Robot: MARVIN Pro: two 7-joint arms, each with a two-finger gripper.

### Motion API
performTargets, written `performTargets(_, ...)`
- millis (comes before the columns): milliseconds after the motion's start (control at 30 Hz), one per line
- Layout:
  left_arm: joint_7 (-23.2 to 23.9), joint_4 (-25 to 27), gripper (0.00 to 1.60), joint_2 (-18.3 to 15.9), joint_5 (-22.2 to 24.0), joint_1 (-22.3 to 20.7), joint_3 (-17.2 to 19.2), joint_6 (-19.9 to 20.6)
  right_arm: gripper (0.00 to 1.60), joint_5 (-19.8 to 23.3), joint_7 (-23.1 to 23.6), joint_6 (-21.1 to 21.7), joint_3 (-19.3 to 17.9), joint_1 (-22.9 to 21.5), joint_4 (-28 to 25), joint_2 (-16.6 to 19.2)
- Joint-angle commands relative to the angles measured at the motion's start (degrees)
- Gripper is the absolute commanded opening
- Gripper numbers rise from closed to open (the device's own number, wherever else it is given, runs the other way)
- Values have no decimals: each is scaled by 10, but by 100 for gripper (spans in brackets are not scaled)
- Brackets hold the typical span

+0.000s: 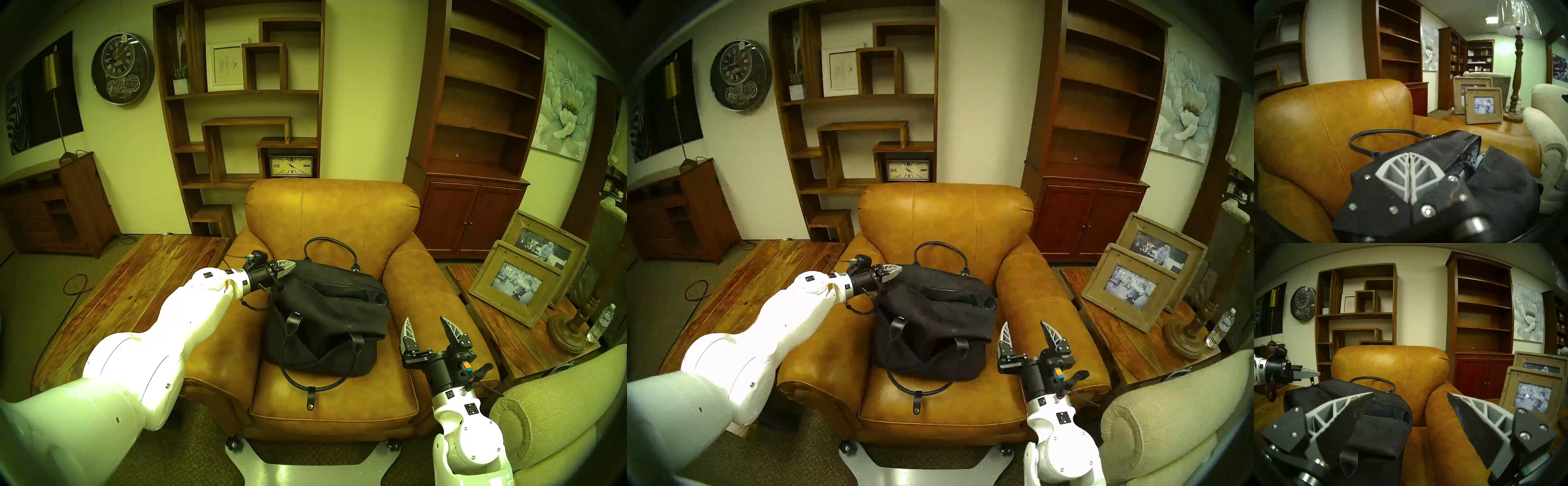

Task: Close a bag with a zipper

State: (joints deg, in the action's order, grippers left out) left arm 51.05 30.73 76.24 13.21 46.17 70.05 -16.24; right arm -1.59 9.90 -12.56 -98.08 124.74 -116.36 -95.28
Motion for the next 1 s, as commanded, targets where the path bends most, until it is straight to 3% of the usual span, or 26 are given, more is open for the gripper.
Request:
performTargets(0,11,70,0,-19,-23,-24,-17,18,160,1,0,-3,0,-4,-12,0)
performTargets(200,12,115,0,-39,-31,3,-19,63,160,1,0,-4,0,-4,-13,0)
performTargets(333,22,153,0,-50,-9,24,3,89,160,1,0,-4,0,-4,-13,0)
performTargets(367,24,162,25,-52,-2,31,10,93,160,1,0,-4,0,-4,-13,0)
performTargets(400,18,161,83,-53,0,33,16,92,160,1,0,-4,0,-4,-13,0)
performTargets(433,17,178,160,-59,7,45,25,99,160,1,0,-4,0,-4,-13,0)
performTargets(667,8,208,160,-98,48,113,83,101,160,1,0,-3,0,-4,-12,0)
performTargets(967,26,229,160,-109,95,186,118,104,160,-2,2,-1,9,-14,-7,0)
